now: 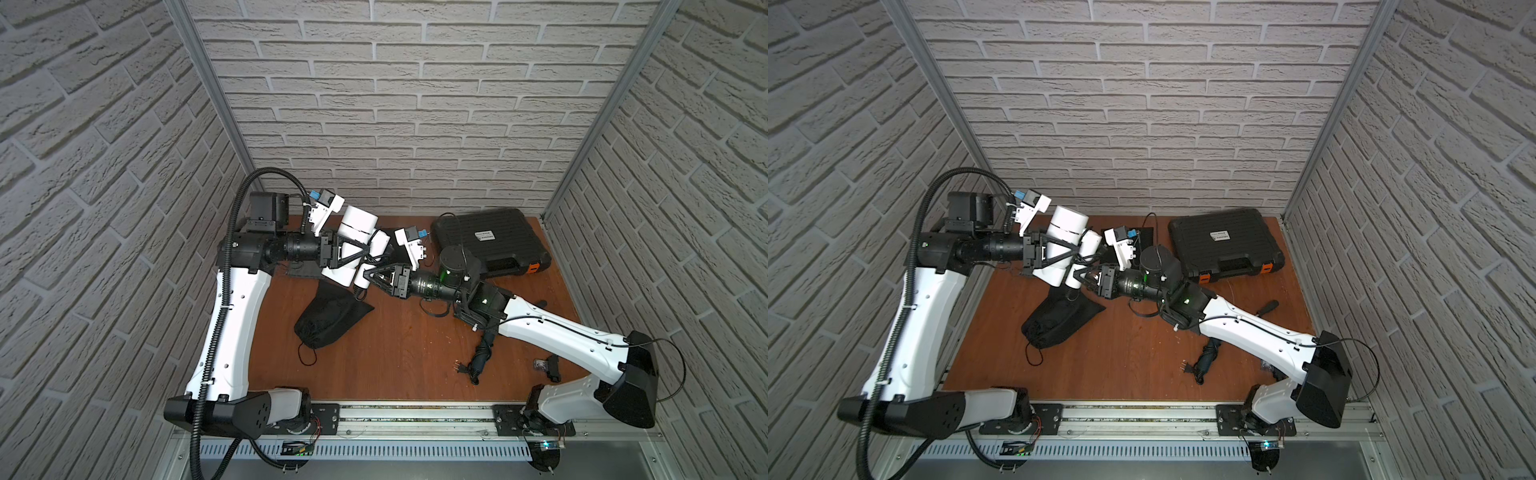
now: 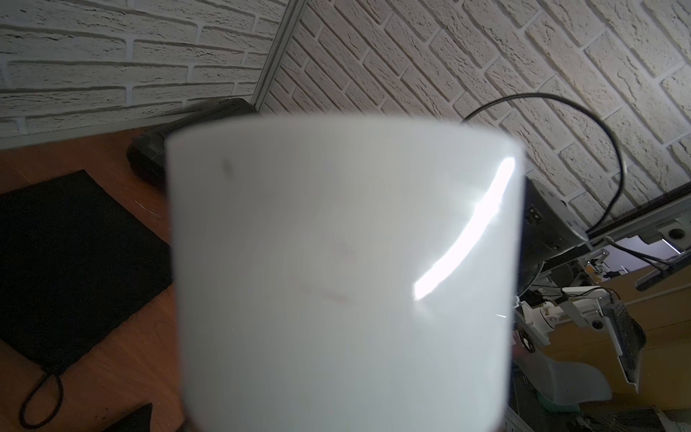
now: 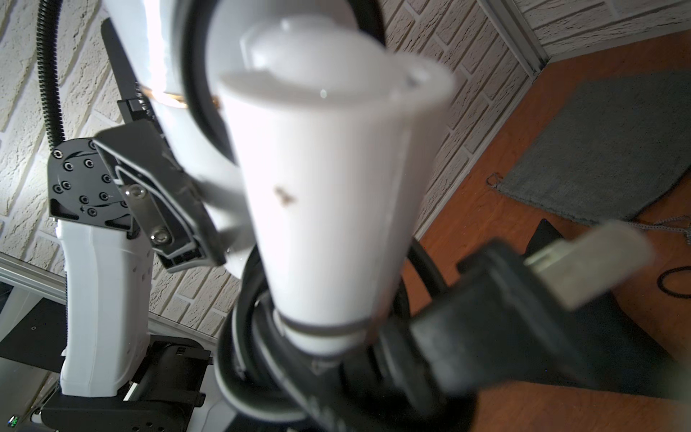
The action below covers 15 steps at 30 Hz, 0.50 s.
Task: Pack away hair dryers
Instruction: Fold the hair dryer.
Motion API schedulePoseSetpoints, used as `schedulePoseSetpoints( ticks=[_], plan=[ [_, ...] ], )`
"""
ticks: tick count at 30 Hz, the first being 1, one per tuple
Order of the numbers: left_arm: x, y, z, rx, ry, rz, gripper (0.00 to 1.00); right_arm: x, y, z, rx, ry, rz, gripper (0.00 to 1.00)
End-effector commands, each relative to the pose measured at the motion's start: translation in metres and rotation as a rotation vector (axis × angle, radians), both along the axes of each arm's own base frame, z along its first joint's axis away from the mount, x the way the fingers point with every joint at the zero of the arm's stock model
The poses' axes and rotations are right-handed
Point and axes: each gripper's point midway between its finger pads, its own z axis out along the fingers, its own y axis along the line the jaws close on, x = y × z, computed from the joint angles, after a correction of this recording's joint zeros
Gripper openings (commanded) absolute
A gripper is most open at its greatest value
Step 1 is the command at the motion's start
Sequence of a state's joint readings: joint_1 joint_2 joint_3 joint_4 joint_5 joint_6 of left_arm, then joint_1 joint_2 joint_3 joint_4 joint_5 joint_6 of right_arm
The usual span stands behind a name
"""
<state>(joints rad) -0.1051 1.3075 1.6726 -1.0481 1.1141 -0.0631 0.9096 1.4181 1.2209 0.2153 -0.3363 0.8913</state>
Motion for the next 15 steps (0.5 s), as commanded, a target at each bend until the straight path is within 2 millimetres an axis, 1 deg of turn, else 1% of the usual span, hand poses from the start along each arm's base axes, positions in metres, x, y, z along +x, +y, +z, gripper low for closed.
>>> schedulePoseSetpoints(
  ticks=[1,2,4,5,8,10,11,14,15],
  plan=[
    [-0.021,-0.015,0.001,-0.045,0.084,-0.102,0.00,-0.044,0.000,0.126,0.348,-0.295,0.104,0.06],
    [-0.022,-0.014,0.003,-0.042,0.070,-0.100,0.00,-0.040,-0.001,0.115,0.306,-0.277,0.074,0.09],
    [-0.022,-0.012,0.007,-0.039,0.050,-0.098,0.00,-0.034,-0.011,0.098,0.232,-0.255,0.011,0.18],
    [-0.022,-0.011,0.010,-0.041,0.037,-0.095,0.00,-0.030,-0.017,0.090,0.198,-0.237,-0.025,0.21],
    [-0.017,-0.008,0.019,-0.065,0.007,-0.076,0.00,-0.023,-0.034,0.066,0.088,-0.199,-0.111,0.24],
    [-0.014,-0.008,0.024,-0.081,0.004,-0.073,0.00,-0.024,-0.043,0.056,0.053,-0.185,-0.135,0.28],
    [-0.012,-0.007,0.025,-0.093,0.010,-0.073,0.00,-0.024,-0.047,0.051,0.045,-0.175,-0.147,0.32],
    [-0.008,-0.006,0.028,-0.126,0.033,-0.078,0.00,-0.024,-0.060,0.042,0.033,-0.146,-0.187,0.51],
    [-0.007,-0.006,0.028,-0.135,0.040,-0.080,0.00,-0.024,-0.062,0.040,0.027,-0.143,-0.196,0.54]
  ],
)
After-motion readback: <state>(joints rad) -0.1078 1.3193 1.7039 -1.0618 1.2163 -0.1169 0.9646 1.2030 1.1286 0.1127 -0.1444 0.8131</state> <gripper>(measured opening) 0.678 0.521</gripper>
